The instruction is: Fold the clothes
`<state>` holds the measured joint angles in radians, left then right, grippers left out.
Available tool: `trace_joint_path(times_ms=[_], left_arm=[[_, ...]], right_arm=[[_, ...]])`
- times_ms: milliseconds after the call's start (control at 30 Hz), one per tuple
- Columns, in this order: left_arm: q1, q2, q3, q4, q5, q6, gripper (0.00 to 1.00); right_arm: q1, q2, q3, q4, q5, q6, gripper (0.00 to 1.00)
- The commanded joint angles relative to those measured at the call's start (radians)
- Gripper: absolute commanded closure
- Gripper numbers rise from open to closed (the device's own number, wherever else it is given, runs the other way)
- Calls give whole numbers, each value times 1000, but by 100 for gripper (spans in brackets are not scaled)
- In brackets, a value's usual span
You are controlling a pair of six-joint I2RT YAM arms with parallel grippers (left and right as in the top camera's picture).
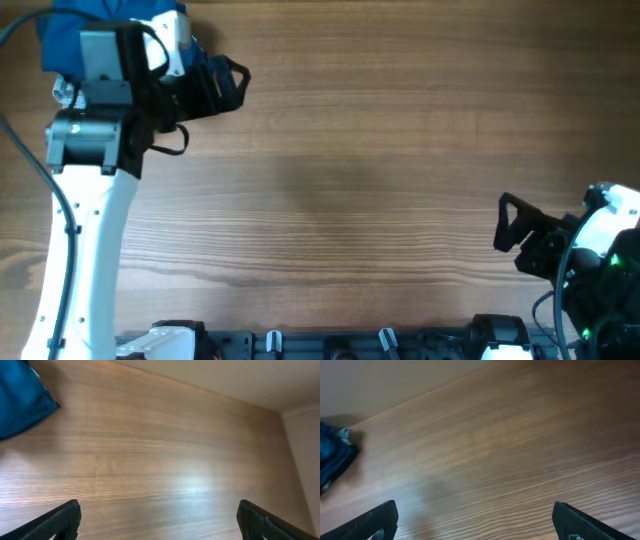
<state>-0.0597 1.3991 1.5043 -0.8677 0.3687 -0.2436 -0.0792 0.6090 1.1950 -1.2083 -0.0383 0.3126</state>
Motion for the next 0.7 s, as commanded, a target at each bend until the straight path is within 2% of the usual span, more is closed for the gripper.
trace_joint_path(times_ms=[0, 100, 667], left_arm=[[-5, 24, -4, 12, 5, 24, 0], [-5, 39, -4, 12, 5, 24, 0], [-5, 44, -4, 12, 5, 24, 0]], right_arm=[[3, -2, 7, 2, 51, 2, 0], [3, -2, 7, 3, 98, 3, 0], [3, -2, 7, 2, 98, 4, 0]])
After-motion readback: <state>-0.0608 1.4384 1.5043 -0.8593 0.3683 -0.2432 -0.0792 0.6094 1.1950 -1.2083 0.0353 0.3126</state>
